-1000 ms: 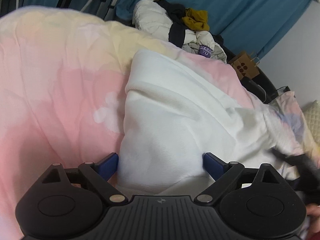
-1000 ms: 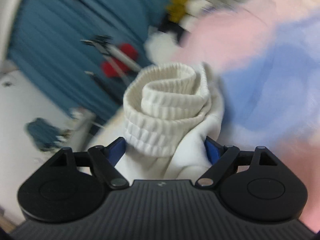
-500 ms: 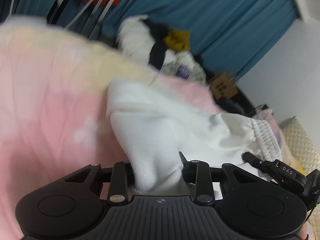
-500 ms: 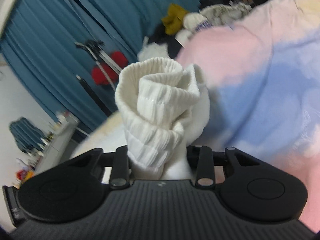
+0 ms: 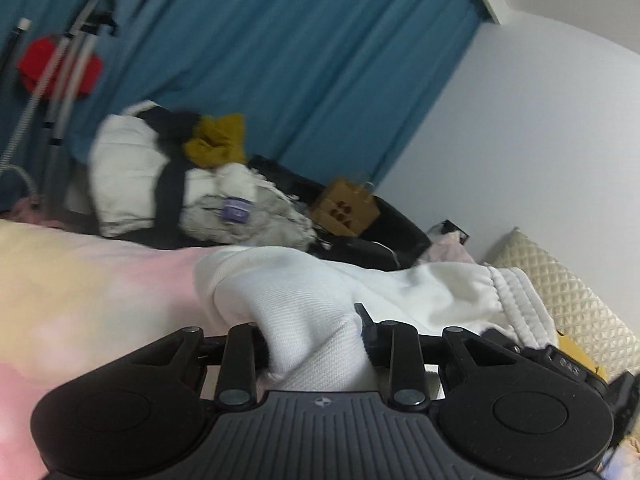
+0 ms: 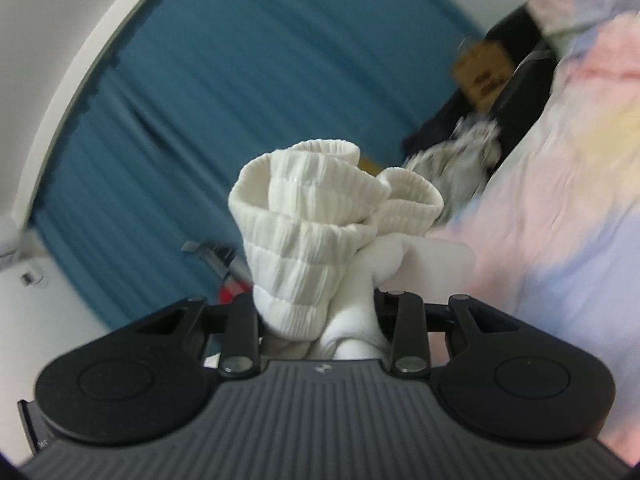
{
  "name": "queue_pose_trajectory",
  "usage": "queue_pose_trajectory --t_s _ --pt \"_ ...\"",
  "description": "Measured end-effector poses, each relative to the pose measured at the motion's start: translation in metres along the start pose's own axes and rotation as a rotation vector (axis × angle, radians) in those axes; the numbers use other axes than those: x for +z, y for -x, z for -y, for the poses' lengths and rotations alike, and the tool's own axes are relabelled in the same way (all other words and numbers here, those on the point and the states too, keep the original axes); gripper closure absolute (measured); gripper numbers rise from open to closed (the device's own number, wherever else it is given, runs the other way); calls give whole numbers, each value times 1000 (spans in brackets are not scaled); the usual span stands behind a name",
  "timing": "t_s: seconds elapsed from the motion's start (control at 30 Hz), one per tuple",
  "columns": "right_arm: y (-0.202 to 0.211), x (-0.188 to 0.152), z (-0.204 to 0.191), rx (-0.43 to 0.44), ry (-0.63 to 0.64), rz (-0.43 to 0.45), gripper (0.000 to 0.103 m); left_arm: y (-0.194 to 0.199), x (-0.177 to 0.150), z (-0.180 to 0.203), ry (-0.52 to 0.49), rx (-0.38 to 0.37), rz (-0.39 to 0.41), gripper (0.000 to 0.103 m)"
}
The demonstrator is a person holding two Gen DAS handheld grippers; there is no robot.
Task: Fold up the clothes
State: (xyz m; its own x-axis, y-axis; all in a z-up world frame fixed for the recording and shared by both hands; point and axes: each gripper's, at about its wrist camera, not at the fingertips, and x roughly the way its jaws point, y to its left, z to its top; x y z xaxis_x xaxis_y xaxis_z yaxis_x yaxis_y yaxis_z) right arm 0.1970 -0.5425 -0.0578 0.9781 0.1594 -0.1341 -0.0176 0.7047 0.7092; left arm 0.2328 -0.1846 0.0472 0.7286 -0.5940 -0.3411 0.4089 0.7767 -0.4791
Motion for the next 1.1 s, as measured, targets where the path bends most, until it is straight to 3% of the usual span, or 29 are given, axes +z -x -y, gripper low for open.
queue_pose_trajectory --t_s 0.07,0.17,0.37,0.47,0.63,0.8,0.97,1.1 --pt "1 22 16 -24 -7 55 68 -52 -7 13 -23 -12 -30 71" --pt "-19 28 58 -132 -3 71 68 -121 -34 21 -56 -8 -92 71" --pt "-67 -18 146 -359 -88 -107 68 -176 -97 -10 -87 44 -211 70" --pt "-63 -31 159 -384 -131 -167 66 -188 -112 -32 -91 52 -275 68" --pt "-49 -43 159 -388 -171 -206 59 -164 -120 -33 -131 80 -310 60" --pt "-21 -42 144 -402 -198 -216 52 -132 -121 -23 -195 122 -329 43" --pt "26 -45 98 -498 -57 -195 49 -69 -107 4 -286 147 -290 26" --pt "57 -44 56 -470 57 -153 49 -14 -98 24 -332 150 -233 17"
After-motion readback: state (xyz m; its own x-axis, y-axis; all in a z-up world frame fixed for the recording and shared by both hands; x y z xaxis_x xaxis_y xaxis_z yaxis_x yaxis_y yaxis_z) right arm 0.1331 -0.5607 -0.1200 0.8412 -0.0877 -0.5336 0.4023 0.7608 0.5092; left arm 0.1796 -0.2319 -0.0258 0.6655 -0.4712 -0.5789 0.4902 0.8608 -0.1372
